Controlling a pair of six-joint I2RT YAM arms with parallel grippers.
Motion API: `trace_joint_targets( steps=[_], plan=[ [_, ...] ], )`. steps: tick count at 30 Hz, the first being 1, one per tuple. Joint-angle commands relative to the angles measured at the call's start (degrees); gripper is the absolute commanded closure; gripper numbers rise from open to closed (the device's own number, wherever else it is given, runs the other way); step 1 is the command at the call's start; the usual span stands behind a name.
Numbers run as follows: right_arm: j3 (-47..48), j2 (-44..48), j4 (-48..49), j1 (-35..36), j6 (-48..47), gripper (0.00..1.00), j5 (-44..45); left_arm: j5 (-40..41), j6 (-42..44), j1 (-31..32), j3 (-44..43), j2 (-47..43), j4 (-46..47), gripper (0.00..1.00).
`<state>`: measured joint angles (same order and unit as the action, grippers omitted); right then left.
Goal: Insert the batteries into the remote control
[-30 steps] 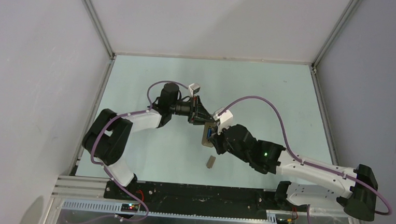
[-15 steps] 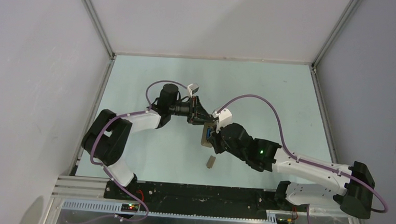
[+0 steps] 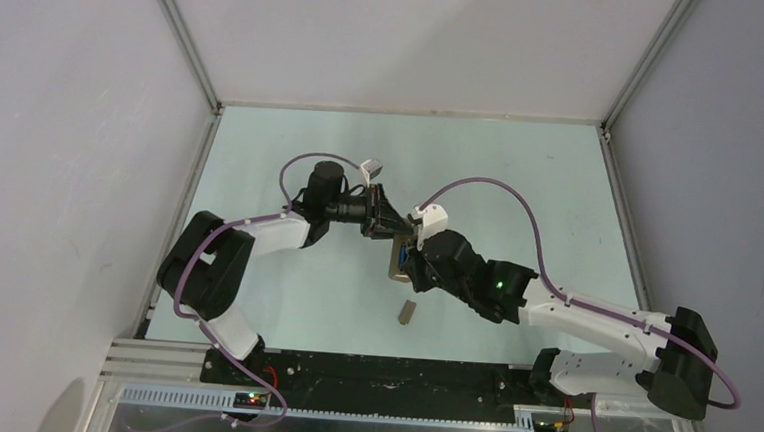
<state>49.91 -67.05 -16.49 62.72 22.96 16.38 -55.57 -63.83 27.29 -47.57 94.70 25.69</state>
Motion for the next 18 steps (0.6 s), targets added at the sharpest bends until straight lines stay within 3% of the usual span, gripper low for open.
trace_joint_targets(
  steps=[1,18],
  plan=[
    [2.5,-2.6,0.0,-1.8,2.0,1.00,1.5,-6.4,-2.6,2.2,0.0,-4.9,2.4,1.00],
    [4.6,-8.0,-1.6,-5.3,9.2,1.00,-5.6,-6.1,-0.9,2.7,0.2,-6.3,2.4,1.00]
  ],
)
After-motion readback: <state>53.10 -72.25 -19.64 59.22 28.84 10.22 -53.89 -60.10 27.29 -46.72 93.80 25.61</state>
